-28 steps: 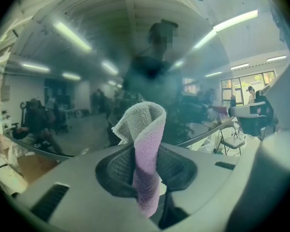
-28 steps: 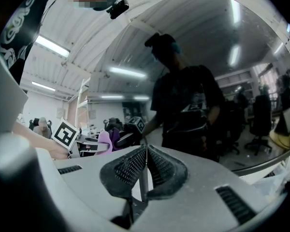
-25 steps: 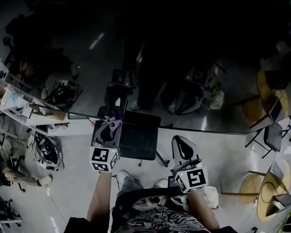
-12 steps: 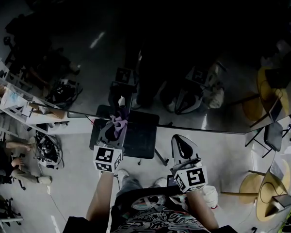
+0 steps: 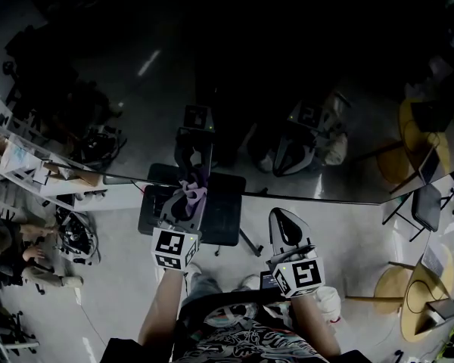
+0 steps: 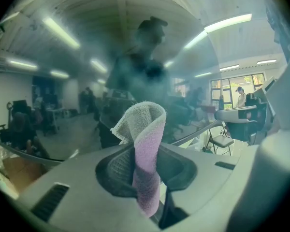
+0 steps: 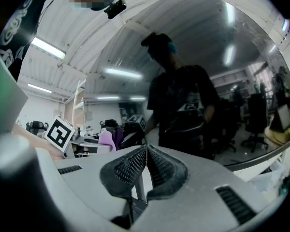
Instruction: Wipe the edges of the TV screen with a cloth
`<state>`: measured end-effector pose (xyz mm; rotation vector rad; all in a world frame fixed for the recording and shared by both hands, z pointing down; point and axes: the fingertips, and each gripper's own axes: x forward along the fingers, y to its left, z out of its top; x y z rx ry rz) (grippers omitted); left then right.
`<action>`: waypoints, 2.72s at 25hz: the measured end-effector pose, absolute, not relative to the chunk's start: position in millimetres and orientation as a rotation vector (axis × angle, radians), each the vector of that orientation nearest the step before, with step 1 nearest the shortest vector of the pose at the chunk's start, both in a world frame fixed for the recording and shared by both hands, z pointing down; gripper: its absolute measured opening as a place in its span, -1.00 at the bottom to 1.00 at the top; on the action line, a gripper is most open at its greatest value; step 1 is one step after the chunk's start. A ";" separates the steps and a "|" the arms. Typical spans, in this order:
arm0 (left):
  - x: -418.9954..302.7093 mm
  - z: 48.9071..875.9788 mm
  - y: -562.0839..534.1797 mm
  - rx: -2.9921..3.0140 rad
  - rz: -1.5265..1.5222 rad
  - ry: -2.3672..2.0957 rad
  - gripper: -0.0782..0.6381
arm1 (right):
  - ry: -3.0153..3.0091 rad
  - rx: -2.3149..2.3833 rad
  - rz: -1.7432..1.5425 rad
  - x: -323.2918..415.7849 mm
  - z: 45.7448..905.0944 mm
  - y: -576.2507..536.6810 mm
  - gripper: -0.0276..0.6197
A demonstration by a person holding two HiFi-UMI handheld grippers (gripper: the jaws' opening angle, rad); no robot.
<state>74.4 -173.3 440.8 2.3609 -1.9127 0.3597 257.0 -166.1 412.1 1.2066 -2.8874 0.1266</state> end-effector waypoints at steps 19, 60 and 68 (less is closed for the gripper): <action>148.3 441.5 -179.9 2.508 0.382 -1.743 -0.50 | -2.857 1.307 0.136 295.7 415.7 -168.2 -0.82; 262.1 442.4 -196.6 2.730 0.408 -1.426 -0.50 | -2.685 1.613 0.196 385.9 431.7 -162.6 -0.82; 312.1 444.0 -201.7 2.775 0.408 -1.355 -0.49 | -2.647 1.684 0.216 431.2 436.6 -162.7 -0.82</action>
